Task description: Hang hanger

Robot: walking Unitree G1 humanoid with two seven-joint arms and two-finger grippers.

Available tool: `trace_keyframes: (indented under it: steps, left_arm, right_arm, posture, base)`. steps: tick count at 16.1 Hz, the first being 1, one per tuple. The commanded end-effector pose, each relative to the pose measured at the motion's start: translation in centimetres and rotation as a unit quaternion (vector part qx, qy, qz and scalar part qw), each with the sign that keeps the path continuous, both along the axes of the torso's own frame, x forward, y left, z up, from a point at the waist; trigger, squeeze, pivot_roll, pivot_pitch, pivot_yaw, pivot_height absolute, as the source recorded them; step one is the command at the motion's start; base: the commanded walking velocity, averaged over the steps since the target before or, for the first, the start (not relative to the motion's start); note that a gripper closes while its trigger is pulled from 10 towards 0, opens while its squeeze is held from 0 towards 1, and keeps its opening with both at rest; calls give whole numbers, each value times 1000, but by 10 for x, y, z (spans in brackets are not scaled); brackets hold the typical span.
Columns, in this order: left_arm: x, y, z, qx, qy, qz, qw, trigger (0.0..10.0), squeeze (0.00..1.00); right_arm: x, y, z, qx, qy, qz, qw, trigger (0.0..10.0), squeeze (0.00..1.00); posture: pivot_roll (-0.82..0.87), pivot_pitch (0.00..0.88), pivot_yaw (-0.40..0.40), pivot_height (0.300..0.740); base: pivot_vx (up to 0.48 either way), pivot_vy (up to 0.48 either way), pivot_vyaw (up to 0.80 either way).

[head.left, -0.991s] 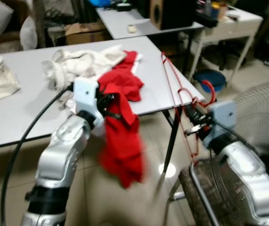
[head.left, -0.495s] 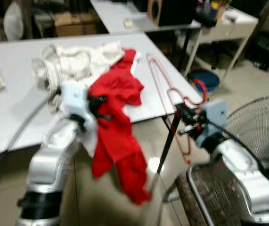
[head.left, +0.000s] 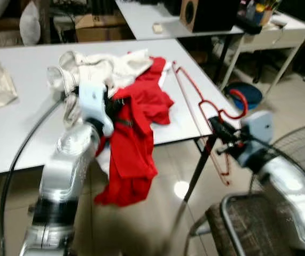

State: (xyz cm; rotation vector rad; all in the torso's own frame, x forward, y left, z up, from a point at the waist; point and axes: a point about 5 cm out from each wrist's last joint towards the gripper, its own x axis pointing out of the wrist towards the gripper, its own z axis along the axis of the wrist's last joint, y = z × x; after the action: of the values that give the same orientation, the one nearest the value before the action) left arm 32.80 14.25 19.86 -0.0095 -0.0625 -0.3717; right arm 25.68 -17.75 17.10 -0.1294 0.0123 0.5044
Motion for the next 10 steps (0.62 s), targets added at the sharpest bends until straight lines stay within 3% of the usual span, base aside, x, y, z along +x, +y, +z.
trace_keyframes:
  steps: [1, 2, 6, 8, 10]
  left_arm:
    - [8, -2, 18, 3, -36, -4, 999, 10000, 0]
    - [12, 0, 21, 9, -39, -2, 999, 10000, 0]
    - [52, 6, 77, 14, -101, -3, 995, 10000, 0]
    - [69, 11, 105, 10, -126, 14, 992, 10000, 0]
    - [77, 15, 121, 9, -135, 35, 990, 10000, 0]
  right_arm:
    - [-3, -5, 7, 3, -5, 21, 1000, 10000, 0]
    - [-3, -7, 9, 2, -6, 29, 1000, 10000, 0]
    - [-22, -18, 27, 16, 4, 144, 990, 10000, 0]
    - [-33, -18, 36, 19, 17, 221, 975, 10000, 0]
    - [-43, -19, 40, 27, 43, 283, 958, 10000, 0]
  posture:
    - [-121, 14, -1, 740]
    - [-121, 14, -1, 740]
    - [-120, 0, 23, 740]
    - [-120, 0, 29, 740]
    - [-120, 0, 30, 740]
  base:
    - [0, 0, 0]
    - [0, 0, 0]
    - [0, 0, 0]
    - [0, 0, 0]
    - [0, 0, 0]
